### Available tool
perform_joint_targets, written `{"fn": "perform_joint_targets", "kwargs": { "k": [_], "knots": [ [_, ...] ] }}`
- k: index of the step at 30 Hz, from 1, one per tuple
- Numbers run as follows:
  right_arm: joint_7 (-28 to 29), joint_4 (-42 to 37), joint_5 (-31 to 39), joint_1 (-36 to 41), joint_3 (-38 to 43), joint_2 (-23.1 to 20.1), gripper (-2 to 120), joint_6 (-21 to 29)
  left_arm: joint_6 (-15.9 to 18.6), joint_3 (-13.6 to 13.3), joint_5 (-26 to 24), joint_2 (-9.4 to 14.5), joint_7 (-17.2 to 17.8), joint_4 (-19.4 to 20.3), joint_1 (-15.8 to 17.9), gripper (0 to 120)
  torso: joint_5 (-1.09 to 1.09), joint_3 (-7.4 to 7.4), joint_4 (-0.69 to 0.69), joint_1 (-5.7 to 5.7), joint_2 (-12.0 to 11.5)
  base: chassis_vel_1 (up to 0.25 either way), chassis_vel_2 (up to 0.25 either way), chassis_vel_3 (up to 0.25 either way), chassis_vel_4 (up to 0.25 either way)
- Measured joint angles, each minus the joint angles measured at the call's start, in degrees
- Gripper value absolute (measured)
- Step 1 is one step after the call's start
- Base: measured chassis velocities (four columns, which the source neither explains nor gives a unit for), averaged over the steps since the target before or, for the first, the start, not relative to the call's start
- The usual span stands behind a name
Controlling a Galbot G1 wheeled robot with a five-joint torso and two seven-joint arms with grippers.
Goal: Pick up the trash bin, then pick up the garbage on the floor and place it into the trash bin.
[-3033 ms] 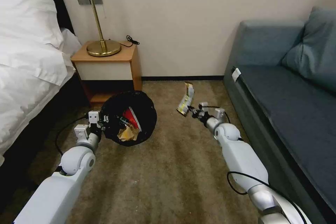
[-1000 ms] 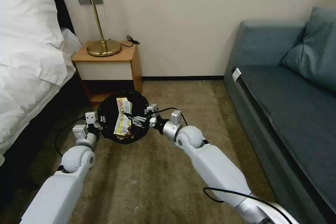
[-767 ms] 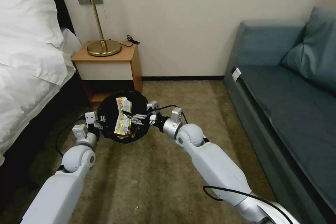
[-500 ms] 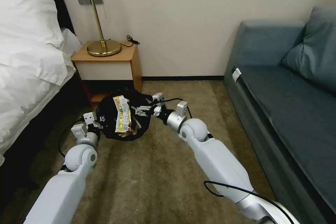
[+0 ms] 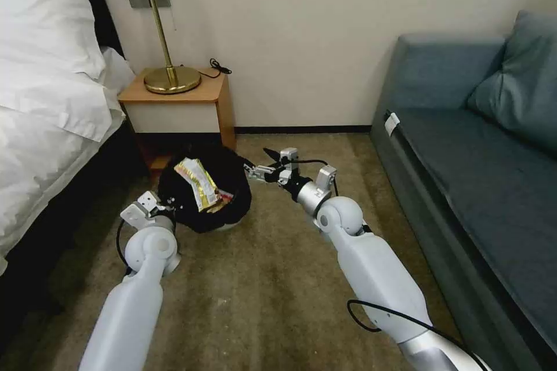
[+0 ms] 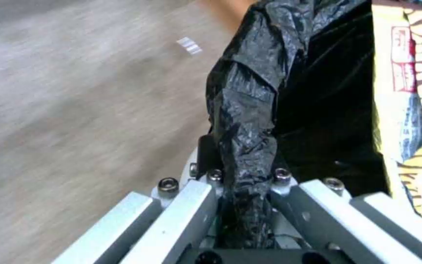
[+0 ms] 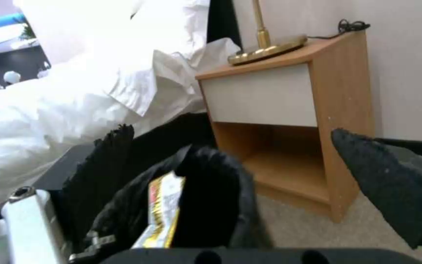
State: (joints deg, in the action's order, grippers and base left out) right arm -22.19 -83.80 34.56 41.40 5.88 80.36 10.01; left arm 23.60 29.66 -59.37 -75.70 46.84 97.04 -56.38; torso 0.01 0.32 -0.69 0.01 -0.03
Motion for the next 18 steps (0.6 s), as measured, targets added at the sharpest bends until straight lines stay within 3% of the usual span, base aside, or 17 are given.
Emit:
{"fn": "perform_joint_targets", "kwargs": {
  "k": [1,2,4,11,18],
  "knots": [
    [-0.1,0.0,-0.1,0.3,0.1,0.0,100,-0.1,2.1,0.3,-1.3,0.4,3.4,0.3,0.2,1,0.0,0.0,-0.01,0.0,0.0,0.0,0.0,0.0,0.0],
    [-0.1,0.0,-0.1,0.3,0.1,0.0,100,-0.1,2.1,0.3,-1.3,0.4,3.4,0.3,0.2,1,0.0,0.0,-0.01,0.0,0.0,0.0,0.0,0.0,0.0],
    [-0.2,0.3,-0.4,0.9,0.5,0.2,100,-0.4,4.4,0.8,-1.9,2.7,6.9,0.4,0.0,1,-0.01,0.0,0.0,0.0,0.0,0.0,0.0,0.0,0.0],
    [-0.8,0.8,-0.8,1.5,0.5,0.6,100,-0.8,3.9,2.6,-1.8,4.6,5.3,-1.3,0.2,1,-0.01,0.0,0.0,0.0,0.0,0.0,0.0,0.0,0.0],
    [-1.2,1.2,-0.8,2.0,0.6,0.7,100,-1.1,1.4,3.6,-1.5,3.6,1.1,-2.7,0.1,1,-0.01,0.0,0.0,0.0,0.0,0.0,0.0,0.0,0.0]
  ]
}}
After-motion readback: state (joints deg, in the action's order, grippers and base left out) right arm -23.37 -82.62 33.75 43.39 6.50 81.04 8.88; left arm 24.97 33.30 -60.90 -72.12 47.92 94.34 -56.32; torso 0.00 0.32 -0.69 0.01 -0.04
